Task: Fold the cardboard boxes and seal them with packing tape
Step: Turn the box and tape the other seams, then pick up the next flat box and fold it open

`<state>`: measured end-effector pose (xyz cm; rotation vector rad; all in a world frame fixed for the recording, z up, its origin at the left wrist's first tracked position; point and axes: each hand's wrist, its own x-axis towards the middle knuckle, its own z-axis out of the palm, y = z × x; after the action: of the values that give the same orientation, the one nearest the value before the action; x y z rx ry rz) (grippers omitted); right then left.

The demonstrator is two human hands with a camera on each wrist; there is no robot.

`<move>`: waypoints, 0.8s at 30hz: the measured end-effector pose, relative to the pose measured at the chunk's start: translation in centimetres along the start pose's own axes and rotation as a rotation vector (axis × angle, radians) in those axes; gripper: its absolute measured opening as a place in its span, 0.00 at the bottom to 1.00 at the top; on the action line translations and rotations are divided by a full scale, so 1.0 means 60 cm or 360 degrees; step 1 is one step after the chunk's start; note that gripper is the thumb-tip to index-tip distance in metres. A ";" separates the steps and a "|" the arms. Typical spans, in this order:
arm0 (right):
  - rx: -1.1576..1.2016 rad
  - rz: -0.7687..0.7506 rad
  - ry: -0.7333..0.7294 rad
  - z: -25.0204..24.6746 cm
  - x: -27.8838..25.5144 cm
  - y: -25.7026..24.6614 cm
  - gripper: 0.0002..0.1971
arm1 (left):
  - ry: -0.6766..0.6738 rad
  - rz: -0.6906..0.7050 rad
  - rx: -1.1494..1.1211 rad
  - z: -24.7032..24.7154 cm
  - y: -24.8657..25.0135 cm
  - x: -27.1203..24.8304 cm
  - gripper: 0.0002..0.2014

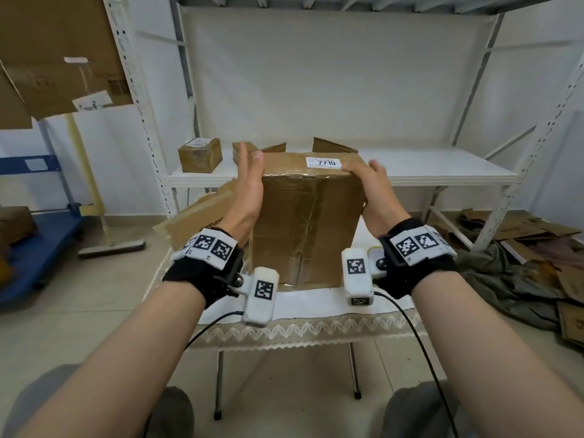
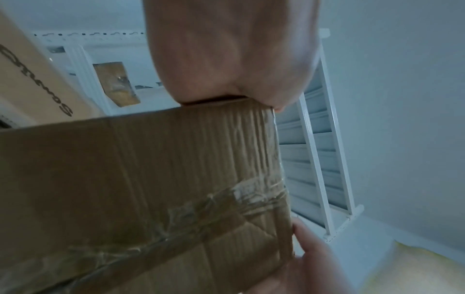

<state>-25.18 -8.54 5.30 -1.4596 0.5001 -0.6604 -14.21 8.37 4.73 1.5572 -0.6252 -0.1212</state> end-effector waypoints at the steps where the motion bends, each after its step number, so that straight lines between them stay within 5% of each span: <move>1: -0.0038 0.0075 -0.0082 0.000 -0.007 0.001 0.33 | 0.0020 -0.0121 0.0011 0.001 0.000 0.001 0.38; 3: -0.0095 0.0181 -0.0155 0.001 -0.018 -0.001 0.18 | 0.0036 -0.0311 0.0031 0.001 0.001 0.002 0.42; 6: -0.0110 0.0194 -0.0186 -0.005 -0.023 -0.012 0.22 | -0.0065 -0.0424 0.0089 -0.006 0.036 -0.013 0.22; 14: -0.0033 -0.0229 -0.0057 -0.006 -0.051 -0.103 0.34 | -0.0060 0.0018 0.0260 -0.026 0.143 -0.005 0.27; 20: 0.0040 -0.0227 -0.0077 -0.039 -0.051 -0.107 0.24 | -0.0067 0.0407 0.0544 -0.024 0.139 0.007 0.28; 24: 0.0182 -0.0307 -0.0078 -0.061 -0.026 -0.066 0.26 | -0.0239 0.0445 0.0716 -0.011 0.106 0.018 0.34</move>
<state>-29.23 -10.13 8.85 -1.4227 0.2807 -0.7910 -14.99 8.72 11.13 1.8821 -1.0347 0.1241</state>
